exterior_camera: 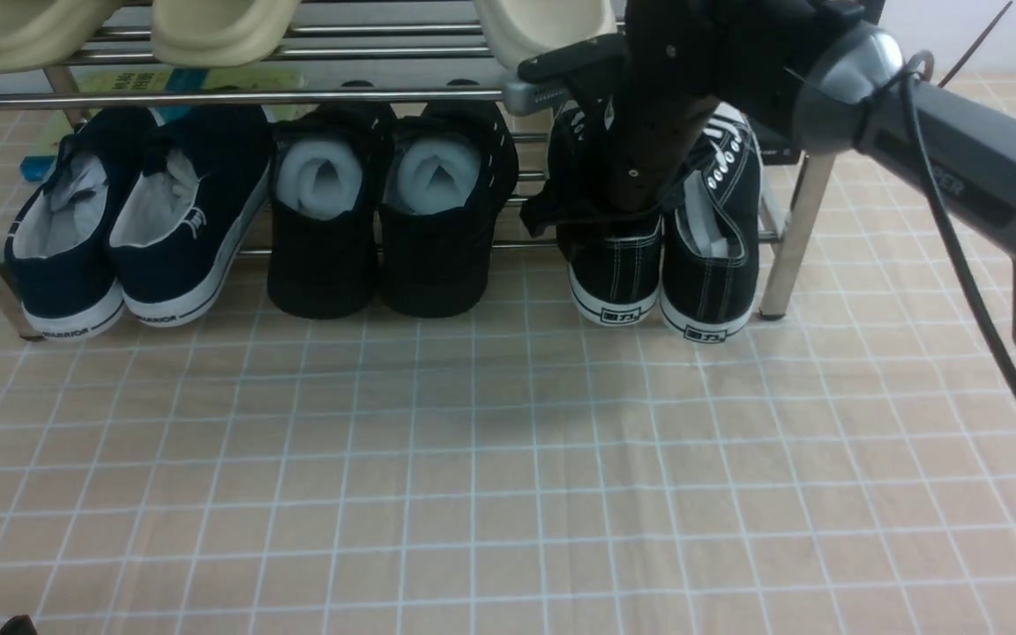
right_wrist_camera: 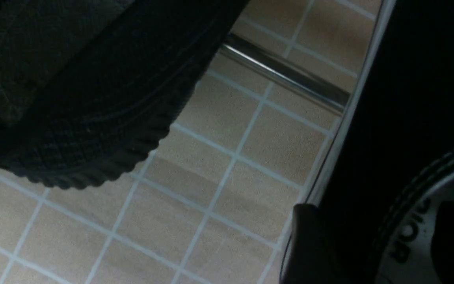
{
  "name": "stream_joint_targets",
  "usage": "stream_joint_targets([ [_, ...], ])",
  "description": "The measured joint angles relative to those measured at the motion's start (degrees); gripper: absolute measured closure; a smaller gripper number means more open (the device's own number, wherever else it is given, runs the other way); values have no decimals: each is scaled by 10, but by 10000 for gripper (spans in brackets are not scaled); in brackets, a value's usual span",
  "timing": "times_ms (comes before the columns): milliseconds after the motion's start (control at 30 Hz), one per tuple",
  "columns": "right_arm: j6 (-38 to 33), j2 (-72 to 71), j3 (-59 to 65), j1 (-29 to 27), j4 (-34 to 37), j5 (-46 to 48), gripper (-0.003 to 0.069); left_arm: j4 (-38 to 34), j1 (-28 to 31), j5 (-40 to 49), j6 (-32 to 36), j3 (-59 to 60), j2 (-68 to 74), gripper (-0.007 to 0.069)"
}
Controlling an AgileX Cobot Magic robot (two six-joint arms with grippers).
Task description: Take the shoes off the shelf from the light coffee tablecloth by hand.
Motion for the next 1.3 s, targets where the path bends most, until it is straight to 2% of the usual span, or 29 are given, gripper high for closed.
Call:
stream_joint_targets([
  [133,0,1,-1,1,12,-4,447,0,0,0,0,0,0,384],
  [200,0,1,-1,1,23,0,596,0,0,0,0,0,0,384],
  [267,0,-3,-1,2,30,7,652,0,0,0,0,0,0,384],
  [500,0,-74,-1,0,78,109,659,0,0,0,0,0,0,384],
  [833,8,-185,6,4,124,109,655,0,0,0,0,0,0,384],
  [1000,13,-253,69,11,131,109,652,0,0,0,0,0,0,384],
  [1167,17,-331,167,52,117,108,652,0,0,0,0,0,0,384],
  [1300,32,-359,232,117,116,107,652,0,0,0,0,0,0,384],
])
